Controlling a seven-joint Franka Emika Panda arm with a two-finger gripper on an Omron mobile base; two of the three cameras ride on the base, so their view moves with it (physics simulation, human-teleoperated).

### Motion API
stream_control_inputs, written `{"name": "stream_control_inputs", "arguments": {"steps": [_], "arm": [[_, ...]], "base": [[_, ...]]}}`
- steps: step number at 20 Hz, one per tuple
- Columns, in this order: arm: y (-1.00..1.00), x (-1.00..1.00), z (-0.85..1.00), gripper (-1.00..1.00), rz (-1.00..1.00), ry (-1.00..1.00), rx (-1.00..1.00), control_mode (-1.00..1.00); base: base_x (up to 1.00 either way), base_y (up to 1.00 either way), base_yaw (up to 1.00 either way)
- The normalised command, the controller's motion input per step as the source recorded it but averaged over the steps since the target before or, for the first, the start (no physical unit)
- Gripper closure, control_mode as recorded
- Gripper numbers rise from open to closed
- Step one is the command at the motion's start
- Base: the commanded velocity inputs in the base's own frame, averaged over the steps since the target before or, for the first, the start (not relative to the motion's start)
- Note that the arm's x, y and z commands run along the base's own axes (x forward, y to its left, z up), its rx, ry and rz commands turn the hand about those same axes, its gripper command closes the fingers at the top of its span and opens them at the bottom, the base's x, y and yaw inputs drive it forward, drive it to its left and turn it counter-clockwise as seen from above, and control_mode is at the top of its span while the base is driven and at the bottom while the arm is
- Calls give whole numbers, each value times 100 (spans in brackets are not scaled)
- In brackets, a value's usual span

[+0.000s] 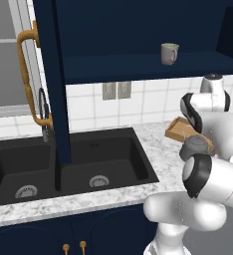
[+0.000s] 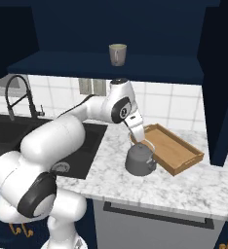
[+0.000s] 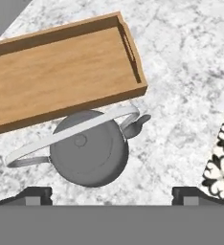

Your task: Pick the kettle from the counter and place it on the tray. Then pick the mug from the cabinet and place it on the tray. Then close the cabinet doors.

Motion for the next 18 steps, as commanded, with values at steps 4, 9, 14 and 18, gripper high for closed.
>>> {"name": "stream_control_inputs", "arguments": {"steps": [4, 9, 14, 18], "arm": [[-21, 31, -4, -100, -16, 3, 14, -100], [-27, 40, -17, -100, -18, 0, 7, -100], [-22, 26, -26, -100, -16, 0, 5, -100], [-18, 7, -29, -100, -14, 0, 5, -100]], "base": [[0, 0, 0], [0, 0, 0], [0, 0, 0], [0, 0, 0]]}}
